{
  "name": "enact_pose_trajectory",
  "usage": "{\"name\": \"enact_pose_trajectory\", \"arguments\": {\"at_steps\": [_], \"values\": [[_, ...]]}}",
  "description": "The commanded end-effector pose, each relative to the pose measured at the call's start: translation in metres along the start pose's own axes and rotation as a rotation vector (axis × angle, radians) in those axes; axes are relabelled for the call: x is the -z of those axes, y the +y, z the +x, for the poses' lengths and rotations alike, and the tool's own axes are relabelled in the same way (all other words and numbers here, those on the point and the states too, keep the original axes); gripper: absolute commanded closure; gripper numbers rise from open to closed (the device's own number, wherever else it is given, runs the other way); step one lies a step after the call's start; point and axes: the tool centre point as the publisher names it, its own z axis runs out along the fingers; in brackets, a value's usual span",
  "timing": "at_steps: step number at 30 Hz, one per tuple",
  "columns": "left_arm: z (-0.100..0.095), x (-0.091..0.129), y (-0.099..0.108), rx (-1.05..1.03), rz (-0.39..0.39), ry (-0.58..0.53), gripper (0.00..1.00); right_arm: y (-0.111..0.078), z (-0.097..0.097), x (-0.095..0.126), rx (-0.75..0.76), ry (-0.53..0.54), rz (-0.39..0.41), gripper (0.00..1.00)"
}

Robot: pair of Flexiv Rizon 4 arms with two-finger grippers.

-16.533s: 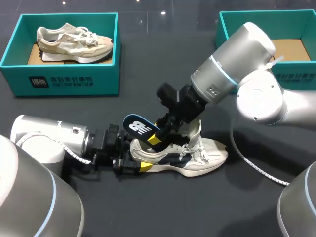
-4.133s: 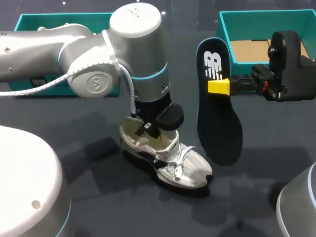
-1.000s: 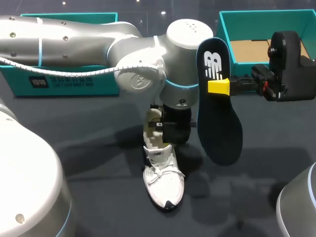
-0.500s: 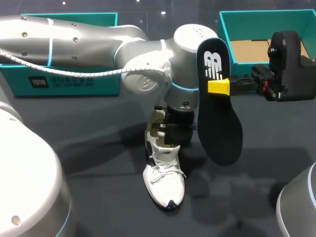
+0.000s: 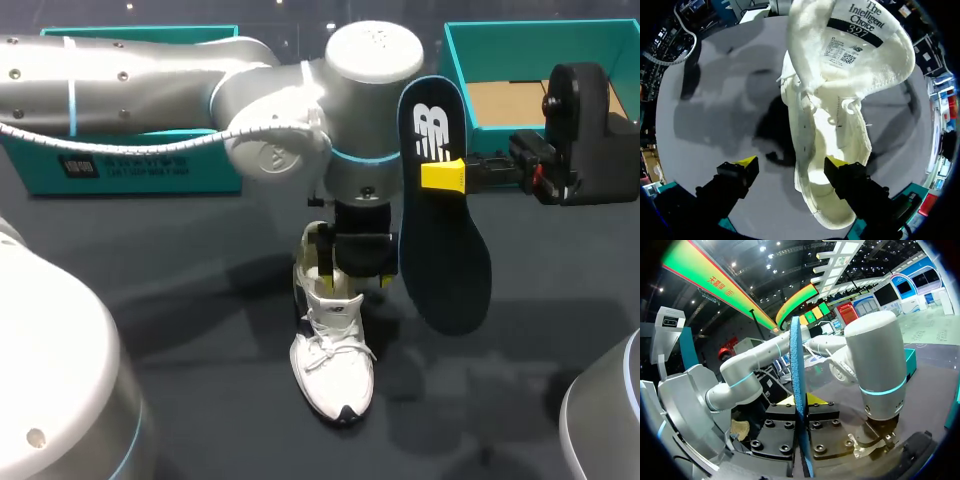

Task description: Take the shoe out of the shoebox, open the shoe tongue, remove and reinsert the insole, then place the shoe into the shoebox

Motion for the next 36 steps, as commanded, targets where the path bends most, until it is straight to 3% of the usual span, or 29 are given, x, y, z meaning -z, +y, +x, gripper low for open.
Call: {"name": "enact_pose_trajectory", "arguments": {"at_steps": [1,10,13,26,36], "values": [[0.035,0.051,0.000,-0.003,-0.026,-0.167,0.00,-0.001,0.000,-0.001,-0.002,-0.002,0.001,1.00],[0.041,0.120,0.016,-0.010,-0.065,-0.459,0.00,-0.001,0.000,-0.001,-0.002,-0.002,0.001,1.00],[0.039,0.144,0.021,0.018,-0.027,-0.573,0.00,-0.001,0.000,-0.001,-0.002,-0.002,0.001,1.00],[0.039,0.144,0.021,0.018,-0.027,-0.573,0.00,-0.001,0.000,-0.001,-0.002,-0.002,0.001,1.00],[0.032,0.164,0.013,-0.081,-0.089,-0.836,0.00,-0.001,0.000,-0.001,-0.002,-0.002,0.001,1.00]]}}
